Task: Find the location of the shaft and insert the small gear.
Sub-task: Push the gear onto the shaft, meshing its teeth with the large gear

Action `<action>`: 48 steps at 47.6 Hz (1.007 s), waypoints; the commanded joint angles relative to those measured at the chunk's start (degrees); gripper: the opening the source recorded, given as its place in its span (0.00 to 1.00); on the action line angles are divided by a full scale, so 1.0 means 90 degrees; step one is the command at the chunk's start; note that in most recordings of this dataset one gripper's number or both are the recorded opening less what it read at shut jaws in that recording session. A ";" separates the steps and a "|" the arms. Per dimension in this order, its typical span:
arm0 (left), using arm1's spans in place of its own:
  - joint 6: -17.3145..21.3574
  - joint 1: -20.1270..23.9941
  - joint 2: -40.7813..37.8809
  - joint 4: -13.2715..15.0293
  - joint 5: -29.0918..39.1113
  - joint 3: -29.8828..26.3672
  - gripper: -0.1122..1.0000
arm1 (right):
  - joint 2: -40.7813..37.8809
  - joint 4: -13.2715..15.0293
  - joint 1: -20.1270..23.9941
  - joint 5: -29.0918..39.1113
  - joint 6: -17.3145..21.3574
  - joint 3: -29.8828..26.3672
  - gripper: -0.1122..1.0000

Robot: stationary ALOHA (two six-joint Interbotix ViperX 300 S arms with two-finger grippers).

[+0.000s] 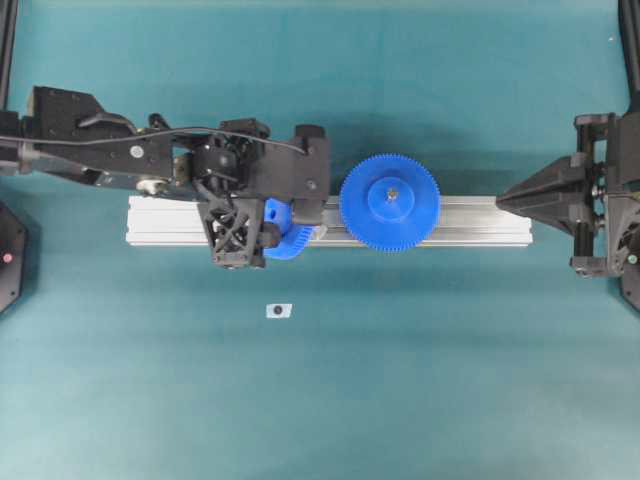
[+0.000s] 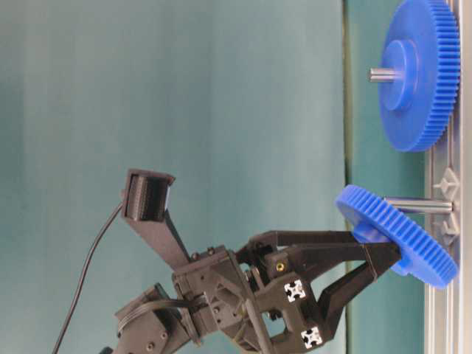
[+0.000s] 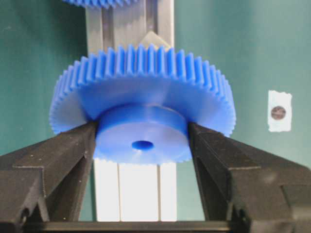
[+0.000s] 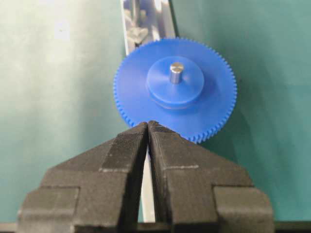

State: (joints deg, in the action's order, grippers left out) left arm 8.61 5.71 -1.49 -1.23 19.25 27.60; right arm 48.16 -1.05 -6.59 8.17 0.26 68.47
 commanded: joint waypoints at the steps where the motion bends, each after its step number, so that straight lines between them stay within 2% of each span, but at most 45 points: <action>1: 0.0000 -0.0117 -0.0068 0.0010 -0.0234 -0.0332 0.69 | 0.0000 0.0000 -0.0020 -0.0029 0.0010 -0.0059 0.24; 35: 0.0010 -0.0137 0.0068 0.0010 -0.0215 -0.0898 0.69 | -0.0010 0.0000 -0.0020 -0.0059 0.0010 -0.0039 0.24; 48: 0.0000 -0.0176 0.0059 0.0010 -0.0195 -0.0674 0.69 | 0.0029 0.0000 -0.0020 -0.0059 0.0020 0.0000 0.24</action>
State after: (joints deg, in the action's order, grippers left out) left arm 8.53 4.39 -2.20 -1.14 17.75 21.71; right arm 48.52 -1.05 -6.68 8.09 0.26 68.99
